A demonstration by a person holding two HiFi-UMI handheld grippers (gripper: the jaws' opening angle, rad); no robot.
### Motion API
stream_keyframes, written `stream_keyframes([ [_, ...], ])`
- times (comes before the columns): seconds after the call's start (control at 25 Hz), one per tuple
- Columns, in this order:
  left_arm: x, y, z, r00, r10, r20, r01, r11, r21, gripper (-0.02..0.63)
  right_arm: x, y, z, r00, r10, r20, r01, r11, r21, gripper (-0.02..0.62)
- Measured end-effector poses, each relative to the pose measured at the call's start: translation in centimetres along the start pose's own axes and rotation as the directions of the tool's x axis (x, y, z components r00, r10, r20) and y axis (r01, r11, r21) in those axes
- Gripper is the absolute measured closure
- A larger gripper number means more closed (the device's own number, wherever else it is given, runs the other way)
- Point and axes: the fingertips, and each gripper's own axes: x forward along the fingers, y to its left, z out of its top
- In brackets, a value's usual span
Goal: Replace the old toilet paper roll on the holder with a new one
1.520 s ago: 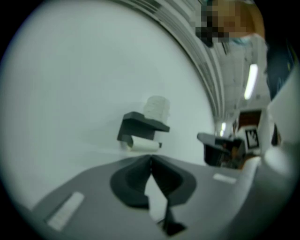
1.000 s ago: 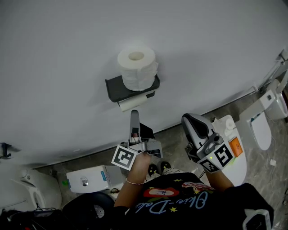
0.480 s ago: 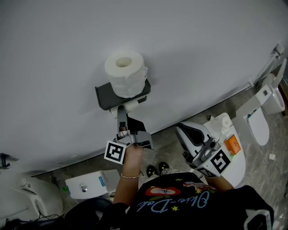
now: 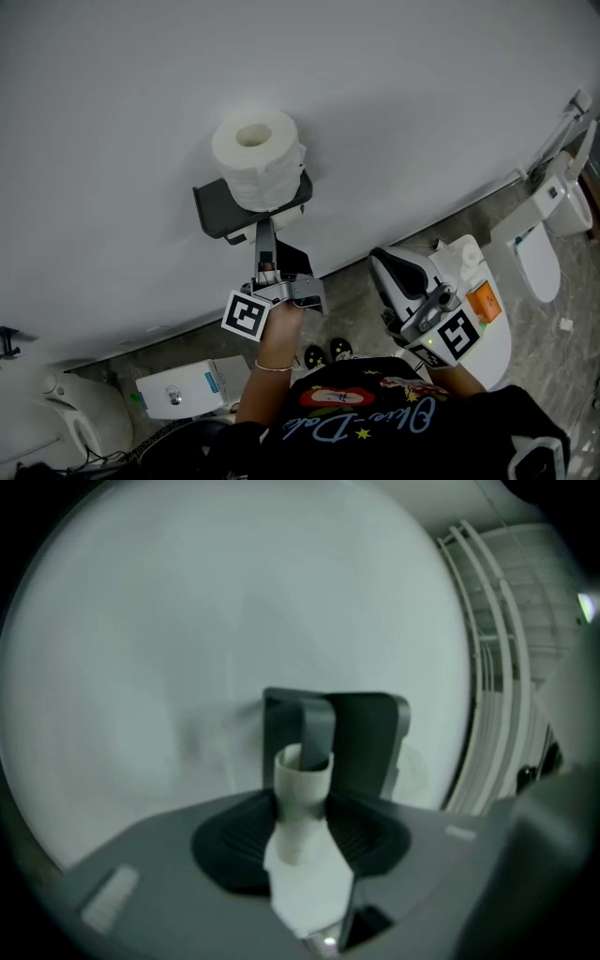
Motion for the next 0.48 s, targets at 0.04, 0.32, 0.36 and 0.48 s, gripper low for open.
stream_keyframes([
  [0.04,0.5,0.0,-0.7,1.0,-0.007,-0.023,0.006,1.0,-0.002,0.449,0.0,-0.3,0.1,1.0,-0.011,0.001,0.011,1.0,-0.012,0.581],
  [0.32,3.4,0.3,-7.2,0.982,-0.045,-0.186,0.037,0.998,-0.05,0.449,-2.8,-3.1,0.8,0.992,-0.123,0.001,0.123,0.992,-0.043,0.581],
  [0.36,3.8,0.2,-8.2,0.978,-0.05,-0.204,0.038,0.997,-0.062,0.451,-3.3,-3.5,0.9,0.99,-0.143,-0.002,0.142,0.989,-0.048,0.581],
  [0.48,4.0,0.0,-11.3,0.961,-0.059,-0.269,0.038,0.996,-0.082,0.451,-4.9,-4.4,1.1,0.981,-0.194,-0.012,0.193,0.979,-0.058,0.581],
])
